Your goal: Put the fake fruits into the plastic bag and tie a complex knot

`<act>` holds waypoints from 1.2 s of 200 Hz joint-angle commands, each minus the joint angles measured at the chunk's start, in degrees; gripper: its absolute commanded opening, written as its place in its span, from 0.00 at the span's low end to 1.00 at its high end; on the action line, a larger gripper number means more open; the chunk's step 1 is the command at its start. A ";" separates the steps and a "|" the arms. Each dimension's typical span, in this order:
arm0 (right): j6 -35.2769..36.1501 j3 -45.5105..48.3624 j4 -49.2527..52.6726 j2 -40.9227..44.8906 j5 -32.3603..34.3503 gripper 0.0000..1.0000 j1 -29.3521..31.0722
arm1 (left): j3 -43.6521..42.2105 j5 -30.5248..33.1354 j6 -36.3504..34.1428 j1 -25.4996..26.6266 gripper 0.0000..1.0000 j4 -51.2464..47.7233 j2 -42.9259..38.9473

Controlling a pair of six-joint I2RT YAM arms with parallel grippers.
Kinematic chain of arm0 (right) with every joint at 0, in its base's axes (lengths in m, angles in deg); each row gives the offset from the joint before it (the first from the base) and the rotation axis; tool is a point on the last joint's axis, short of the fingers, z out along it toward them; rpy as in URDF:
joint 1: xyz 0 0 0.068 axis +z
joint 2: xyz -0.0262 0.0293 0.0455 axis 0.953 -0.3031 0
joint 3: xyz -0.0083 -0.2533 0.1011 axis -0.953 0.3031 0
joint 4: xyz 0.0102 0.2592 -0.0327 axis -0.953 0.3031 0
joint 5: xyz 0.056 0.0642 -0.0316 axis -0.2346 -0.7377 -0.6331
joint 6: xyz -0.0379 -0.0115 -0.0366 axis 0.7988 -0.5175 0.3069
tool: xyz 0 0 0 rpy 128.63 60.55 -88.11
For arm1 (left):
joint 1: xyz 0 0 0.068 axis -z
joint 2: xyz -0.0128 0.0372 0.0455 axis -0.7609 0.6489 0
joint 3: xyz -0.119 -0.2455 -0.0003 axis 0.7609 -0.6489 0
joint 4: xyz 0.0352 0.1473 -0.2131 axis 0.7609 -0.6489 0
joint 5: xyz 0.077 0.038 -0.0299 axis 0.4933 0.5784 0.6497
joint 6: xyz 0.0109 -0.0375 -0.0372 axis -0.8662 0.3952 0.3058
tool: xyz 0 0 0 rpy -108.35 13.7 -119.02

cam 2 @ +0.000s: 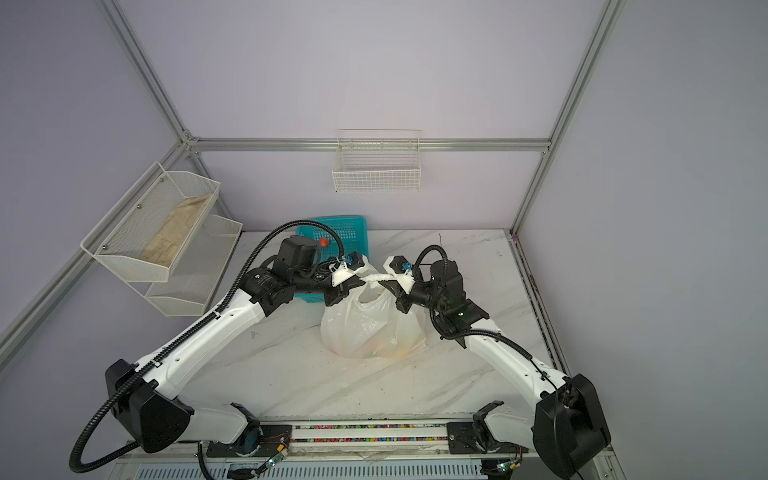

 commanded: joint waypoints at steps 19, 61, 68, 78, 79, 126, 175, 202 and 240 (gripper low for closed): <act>1.59 1.33 -3.59 2.47 7.82 0.04 1.23 | 0.81 -5.25 11.10 0.25 0.00 4.15 -3.53; -1.36 3.09 -10.19 1.84 9.26 0.04 3.47 | -3.81 -8.11 16.44 0.25 0.00 9.88 -5.69; -2.23 3.46 -11.53 1.67 10.17 0.03 3.82 | -4.07 -8.33 17.02 0.25 0.00 10.24 -5.71; -3.47 4.23 -13.79 1.80 11.44 0.02 4.31 | -4.34 -8.87 17.62 0.25 0.00 10.54 -5.63; -3.61 4.26 -13.97 1.86 11.53 0.02 4.36 | -4.36 -8.95 17.67 0.25 0.00 10.55 -5.63; -14.05 8.13 -26.58 2.54 13.32 0.00 5.12 | -6.77 -9.40 19.06 0.34 0.00 12.26 -4.55; -27.98 11.95 -41.61 0.95 13.86 0.00 5.11 | -11.55 -11.61 22.26 0.34 0.10 17.59 -3.33; -29.90 13.47 -46.65 -0.43 12.67 0.00 5.11 | -13.83 -11.31 24.86 0.34 0.16 21.73 -2.66; -28.45 13.96 -48.13 -2.39 11.32 0.00 5.03 | -17.63 -11.74 27.69 1.05 0.24 26.07 -2.19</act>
